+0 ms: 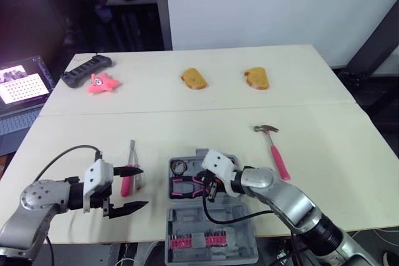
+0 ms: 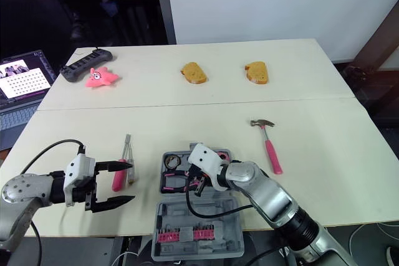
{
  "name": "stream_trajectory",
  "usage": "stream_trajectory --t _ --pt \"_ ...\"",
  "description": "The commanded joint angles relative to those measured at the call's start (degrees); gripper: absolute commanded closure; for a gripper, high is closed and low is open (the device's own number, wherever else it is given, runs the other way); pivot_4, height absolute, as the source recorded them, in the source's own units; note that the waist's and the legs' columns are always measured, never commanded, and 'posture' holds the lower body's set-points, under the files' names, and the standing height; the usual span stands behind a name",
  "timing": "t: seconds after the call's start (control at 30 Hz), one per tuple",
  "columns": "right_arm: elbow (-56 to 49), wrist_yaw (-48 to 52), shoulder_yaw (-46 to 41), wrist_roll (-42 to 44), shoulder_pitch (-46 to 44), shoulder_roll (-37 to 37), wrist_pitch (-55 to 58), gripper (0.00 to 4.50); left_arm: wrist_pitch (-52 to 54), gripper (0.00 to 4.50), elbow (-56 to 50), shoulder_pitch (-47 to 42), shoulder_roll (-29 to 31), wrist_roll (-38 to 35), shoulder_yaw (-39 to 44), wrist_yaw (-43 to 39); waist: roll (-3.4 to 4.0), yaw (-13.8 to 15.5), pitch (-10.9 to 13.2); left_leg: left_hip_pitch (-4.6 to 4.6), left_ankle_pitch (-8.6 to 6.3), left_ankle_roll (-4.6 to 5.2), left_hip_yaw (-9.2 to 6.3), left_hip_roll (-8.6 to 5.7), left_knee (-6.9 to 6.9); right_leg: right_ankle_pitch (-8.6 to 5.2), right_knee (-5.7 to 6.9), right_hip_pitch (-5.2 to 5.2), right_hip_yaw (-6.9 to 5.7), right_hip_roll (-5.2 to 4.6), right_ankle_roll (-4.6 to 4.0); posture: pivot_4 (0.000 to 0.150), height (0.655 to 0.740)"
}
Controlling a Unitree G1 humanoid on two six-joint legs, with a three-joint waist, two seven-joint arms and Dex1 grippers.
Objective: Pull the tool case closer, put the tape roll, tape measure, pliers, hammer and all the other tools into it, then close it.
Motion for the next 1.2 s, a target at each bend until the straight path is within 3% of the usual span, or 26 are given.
stream_trajectory --t 0.03,0.3,0.67,1.2 --pt "1.21 0.04 0.18 -1.27 0.9 0.94 -0.96 4.42 -0.03 0.0 -1.78 -0.16 0.34 -0.54 0.72 0.04 -0.03 -0.04 -0.02 0.01 0.0 0.0 0.0 0.0 0.0 0.0 0.0 0.02 0.0 0.0 0.0 0.15 0.74" --pt "2.07 1.68 1.6 -3.4 2.83 0.54 -2.29 4.42 0.32 0.0 -2.19 -0.06 0.39 -0.5 0.96 0.51 -0.11 0.04 -0.17 0.14 -0.05 0.09 0.0 0.0 -0.01 0.0 -0.01 0.13 0.01 0.0 0.0 0.15 0.74" --pt "-2.73 4.31 -2.95 -0.8 2.29 2.82 -5.19 4.42 0.59 0.0 -2.45 -0.08 0.39 -0.6 1.04 0.88 -0.14 0.01 -0.18 0.14 -0.05 0.09 0.0 0.01 -0.02 0.0 0.0 0.13 0.01 0.01 0.0 0.15 0.74" --pt "1.86 4.3 -0.21 -5.55 2.51 0.73 -1.18 4.42 1.46 0.0 -3.22 -0.2 0.32 -0.69 0.97 1.58 -0.14 0.05 -0.21 0.15 -0.04 0.08 0.0 0.0 -0.01 0.0 0.01 0.13 0.02 0.01 0.0 0.15 0.74"
